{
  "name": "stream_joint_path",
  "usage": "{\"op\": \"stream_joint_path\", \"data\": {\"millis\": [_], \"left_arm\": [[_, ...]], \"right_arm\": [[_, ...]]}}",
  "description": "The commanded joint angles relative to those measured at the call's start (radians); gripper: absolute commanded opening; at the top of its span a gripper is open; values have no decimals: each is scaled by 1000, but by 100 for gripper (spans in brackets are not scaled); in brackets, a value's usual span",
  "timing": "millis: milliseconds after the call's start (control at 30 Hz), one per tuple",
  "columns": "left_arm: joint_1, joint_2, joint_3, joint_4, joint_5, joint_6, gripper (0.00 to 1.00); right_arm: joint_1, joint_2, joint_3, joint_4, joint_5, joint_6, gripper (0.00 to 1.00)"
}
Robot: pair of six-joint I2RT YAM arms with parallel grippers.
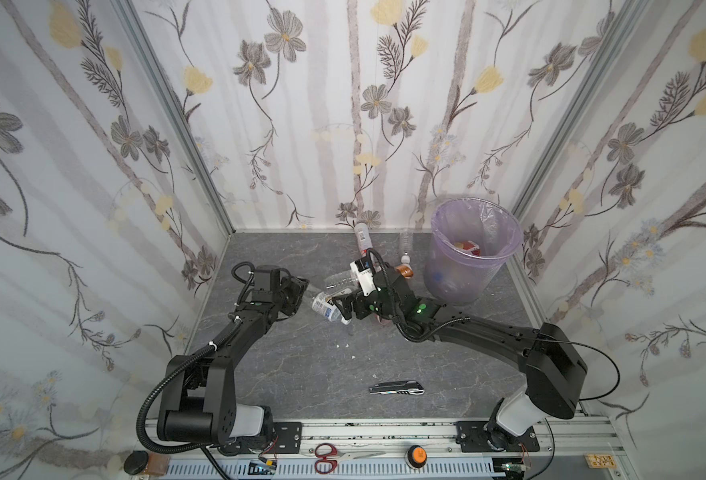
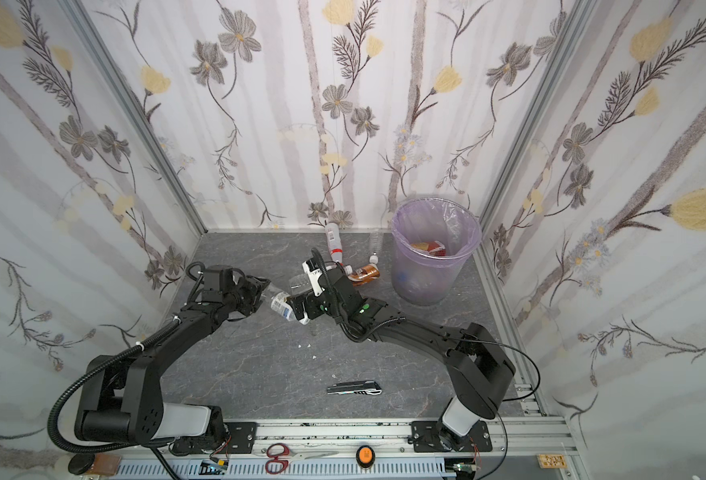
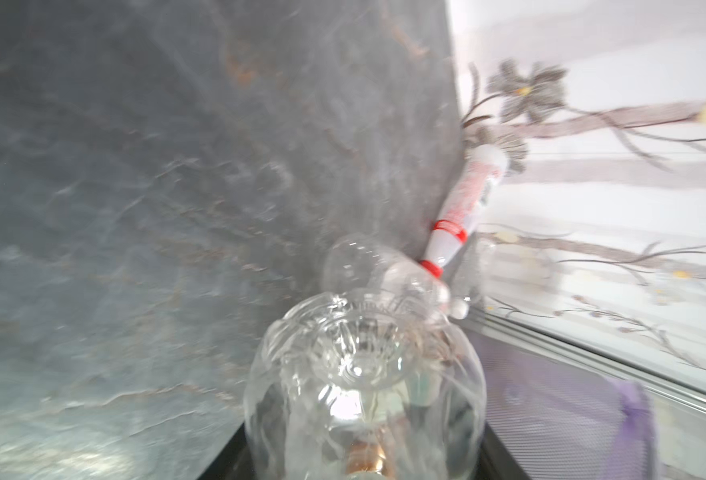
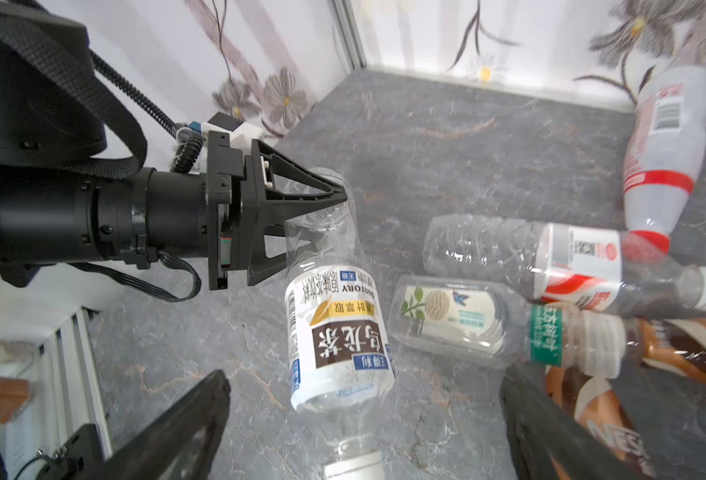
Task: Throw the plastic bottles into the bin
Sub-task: 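Lift the white-labelled bottle up toward the left gripper with the right gripper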
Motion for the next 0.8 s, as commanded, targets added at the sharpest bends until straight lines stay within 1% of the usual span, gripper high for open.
{"op": "stream_joint_path", "data": {"millis": [0,67,167,200,267,367,500,667,767], "left_arm": [[19,14,109,38,-21,-94,48],[23,34,153,106,-21,-161,48],[20,75,197,255,-13,-271,48],[17,98,220,274,-12,-304,48],[8,126,261,312,-11,-343,47],[-9,141,313,338,-34,-375,47],[-18,131,326,375,-68,-421,47],[-48,103,292,439,-135,-484,46],[-66,108,300,452,-153,-488,46]], "right_arm": [[-36,-55,24,83,-20,54,100],[-55,-87,34,135,3,82,100],[-63,-120,34,229,29,137,100],[-103,-126,40,252,34,162,99],[-128,-128,53,292,29,213,97],[-176,-109,75,336,0,292,94],[-231,-63,112,348,-47,361,89],[-235,-24,119,400,-62,386,85],[-230,1,115,432,-96,406,82]]}}
